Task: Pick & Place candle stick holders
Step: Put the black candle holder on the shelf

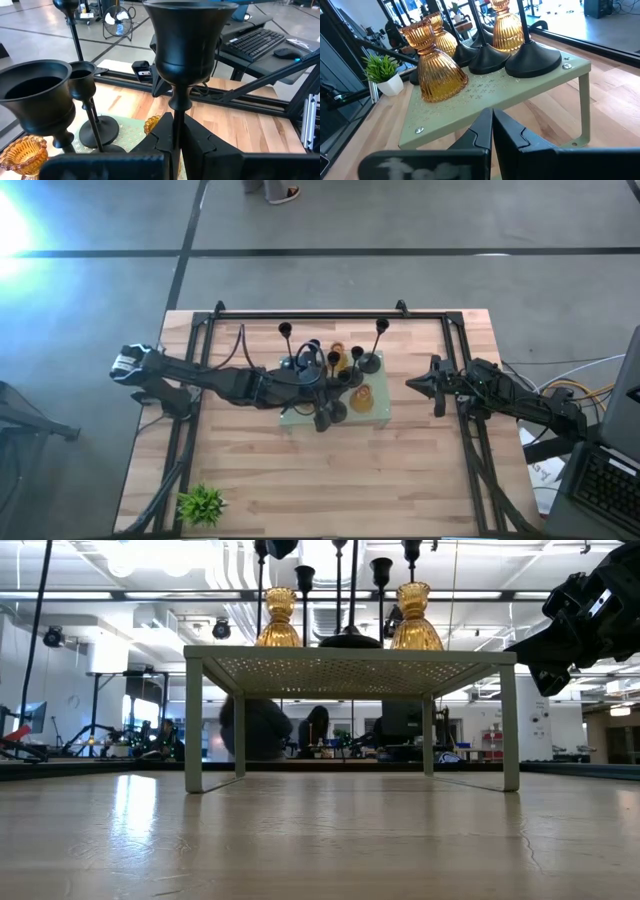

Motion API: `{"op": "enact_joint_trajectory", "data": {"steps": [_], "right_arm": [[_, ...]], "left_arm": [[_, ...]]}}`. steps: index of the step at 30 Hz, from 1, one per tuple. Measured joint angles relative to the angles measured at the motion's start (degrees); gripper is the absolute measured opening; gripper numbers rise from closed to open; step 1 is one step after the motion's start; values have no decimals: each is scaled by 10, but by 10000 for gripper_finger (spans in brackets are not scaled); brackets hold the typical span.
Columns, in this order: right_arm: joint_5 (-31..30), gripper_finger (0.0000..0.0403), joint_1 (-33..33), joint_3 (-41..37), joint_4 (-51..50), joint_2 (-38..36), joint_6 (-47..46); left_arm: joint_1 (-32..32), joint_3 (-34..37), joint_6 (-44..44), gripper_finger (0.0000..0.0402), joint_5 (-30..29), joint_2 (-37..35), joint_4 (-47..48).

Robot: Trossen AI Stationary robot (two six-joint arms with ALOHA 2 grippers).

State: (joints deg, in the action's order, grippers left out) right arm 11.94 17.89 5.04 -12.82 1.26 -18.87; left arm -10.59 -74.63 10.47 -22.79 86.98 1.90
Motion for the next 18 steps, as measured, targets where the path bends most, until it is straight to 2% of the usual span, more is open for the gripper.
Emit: {"op": "enact_joint_trajectory", "data": {"steps": [3, 9, 18], "right_arm": [[0, 8, 0, 0, 0, 0, 0], [0, 8, 0, 0, 0, 0, 0], [0, 8, 0, 0, 0, 0, 0]], "left_arm": [[0, 0, 0, 24, 0, 1, -4], [0, 0, 0, 79, 2, 2, -5], [0, 0, -17, 118, 2, 1, -6]]}}
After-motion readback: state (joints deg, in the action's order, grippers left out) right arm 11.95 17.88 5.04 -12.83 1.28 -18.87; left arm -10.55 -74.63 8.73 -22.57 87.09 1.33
